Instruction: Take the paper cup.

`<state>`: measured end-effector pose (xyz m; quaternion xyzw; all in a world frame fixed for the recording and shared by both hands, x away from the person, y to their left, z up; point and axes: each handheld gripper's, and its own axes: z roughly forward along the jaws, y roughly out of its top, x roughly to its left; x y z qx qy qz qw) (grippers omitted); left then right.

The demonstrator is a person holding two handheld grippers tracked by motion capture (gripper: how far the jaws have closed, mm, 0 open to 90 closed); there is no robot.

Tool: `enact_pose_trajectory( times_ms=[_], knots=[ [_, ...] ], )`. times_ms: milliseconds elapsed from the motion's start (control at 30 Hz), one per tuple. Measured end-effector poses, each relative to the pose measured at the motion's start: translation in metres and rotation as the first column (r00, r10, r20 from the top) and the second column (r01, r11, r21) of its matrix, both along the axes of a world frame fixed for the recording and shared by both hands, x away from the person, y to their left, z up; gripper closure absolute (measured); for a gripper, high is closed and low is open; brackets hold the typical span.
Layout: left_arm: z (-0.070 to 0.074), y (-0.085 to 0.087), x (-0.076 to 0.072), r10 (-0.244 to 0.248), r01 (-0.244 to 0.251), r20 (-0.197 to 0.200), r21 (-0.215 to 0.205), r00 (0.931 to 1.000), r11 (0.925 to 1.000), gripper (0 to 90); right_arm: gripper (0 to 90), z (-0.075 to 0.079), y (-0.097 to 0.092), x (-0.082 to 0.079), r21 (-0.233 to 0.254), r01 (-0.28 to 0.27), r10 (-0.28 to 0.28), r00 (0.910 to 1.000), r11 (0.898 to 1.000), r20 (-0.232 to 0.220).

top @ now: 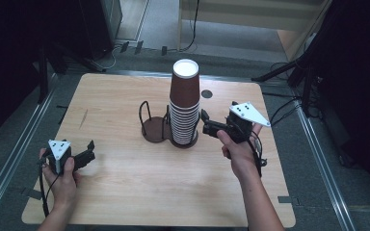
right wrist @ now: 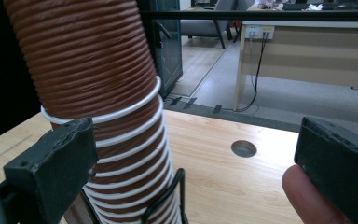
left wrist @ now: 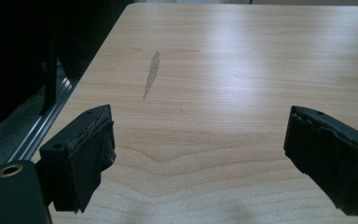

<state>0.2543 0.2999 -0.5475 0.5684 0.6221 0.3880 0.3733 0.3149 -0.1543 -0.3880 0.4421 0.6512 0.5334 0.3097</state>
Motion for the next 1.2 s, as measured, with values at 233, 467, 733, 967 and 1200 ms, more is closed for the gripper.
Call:
enact_pose_trajectory(
  times_ms=[233, 467, 733, 967, 1200],
  knots=[
    [0.0, -0.002, -0.003, 0.004, -0.004, 0.014, 0.026, 0.9999, 0.9997, 9.4, 0.0, -0.005, 0.023, 0.005, 0.046, -0.02, 0.019, 0.9998, 0.999, 0.008],
    [0.0, -0.005, -0.004, 0.011, -0.011, 0.013, 0.041, 0.9999, 0.9991, 9.4, 0.0, -0.002, 0.039, 0.013, 0.066, -0.01, 0.008, 0.9995, 0.998, 0.029],
    [0.0, -0.004, -0.004, 0.007, -0.007, 0.005, 0.029, 1.0, 0.9995, 9.3, 0.0, 0.012, 0.061, 0.018, 0.042, -0.03, 0.027, 0.9973, 0.999, 0.069],
    [-0.001, -0.004, -0.004, -0.014, 0.014, -0.004, 0.034, 0.9999, 0.9993, 9.4, 1.1, 0.011, 0.081, 0.024, 0.021, -0.022, 0.02, 0.9967, 1.0, 0.079],
    [-0.001, -0.006, -0.003, -0.019, 0.02, -0.013, 0.042, 0.9997, 0.9989, 9.4, 8.1, 0.007, 0.093, 0.03, -0.013, 0.037, -0.036, 0.9948, 0.999, 0.096]
  ],
)
